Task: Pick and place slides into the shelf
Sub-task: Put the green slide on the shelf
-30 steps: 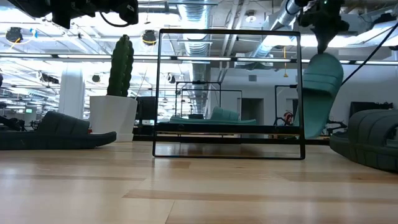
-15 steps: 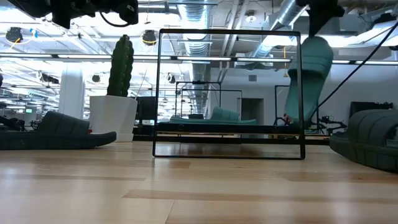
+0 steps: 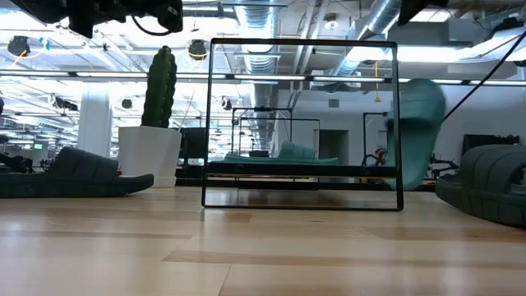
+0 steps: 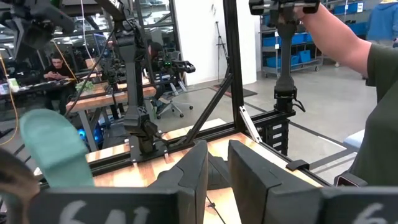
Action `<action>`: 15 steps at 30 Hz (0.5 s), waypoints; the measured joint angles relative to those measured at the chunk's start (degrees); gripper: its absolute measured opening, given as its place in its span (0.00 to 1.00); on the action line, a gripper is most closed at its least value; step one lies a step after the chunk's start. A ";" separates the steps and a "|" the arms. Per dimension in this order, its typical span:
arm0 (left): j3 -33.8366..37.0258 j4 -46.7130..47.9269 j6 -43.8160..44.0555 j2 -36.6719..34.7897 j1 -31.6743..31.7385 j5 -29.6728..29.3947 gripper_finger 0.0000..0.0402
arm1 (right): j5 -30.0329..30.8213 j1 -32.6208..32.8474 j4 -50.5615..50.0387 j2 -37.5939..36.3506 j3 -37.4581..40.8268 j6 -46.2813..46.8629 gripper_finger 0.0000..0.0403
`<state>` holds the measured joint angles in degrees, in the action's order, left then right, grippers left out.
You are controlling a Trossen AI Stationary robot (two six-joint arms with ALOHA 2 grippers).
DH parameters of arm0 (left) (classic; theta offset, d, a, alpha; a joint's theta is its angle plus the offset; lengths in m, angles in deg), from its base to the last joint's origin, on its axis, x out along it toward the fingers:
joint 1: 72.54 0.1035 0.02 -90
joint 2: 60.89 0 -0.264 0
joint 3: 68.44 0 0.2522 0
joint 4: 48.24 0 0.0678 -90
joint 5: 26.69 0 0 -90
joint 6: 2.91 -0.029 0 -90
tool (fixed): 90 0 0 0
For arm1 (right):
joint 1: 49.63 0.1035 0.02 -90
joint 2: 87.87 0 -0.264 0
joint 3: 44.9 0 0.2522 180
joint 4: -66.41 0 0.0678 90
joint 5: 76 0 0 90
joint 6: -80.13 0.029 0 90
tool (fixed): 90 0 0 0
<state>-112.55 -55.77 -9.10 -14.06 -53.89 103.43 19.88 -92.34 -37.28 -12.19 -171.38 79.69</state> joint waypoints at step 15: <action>0.00 1.38 0.00 0.00 0.00 0.00 0.14 | 0.40 6.95 -0.04 0.04 -0.42 4.56 0.00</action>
<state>-112.55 -54.40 -9.10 -14.06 -53.89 103.43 20.28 -85.38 -37.32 -12.14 -171.80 84.25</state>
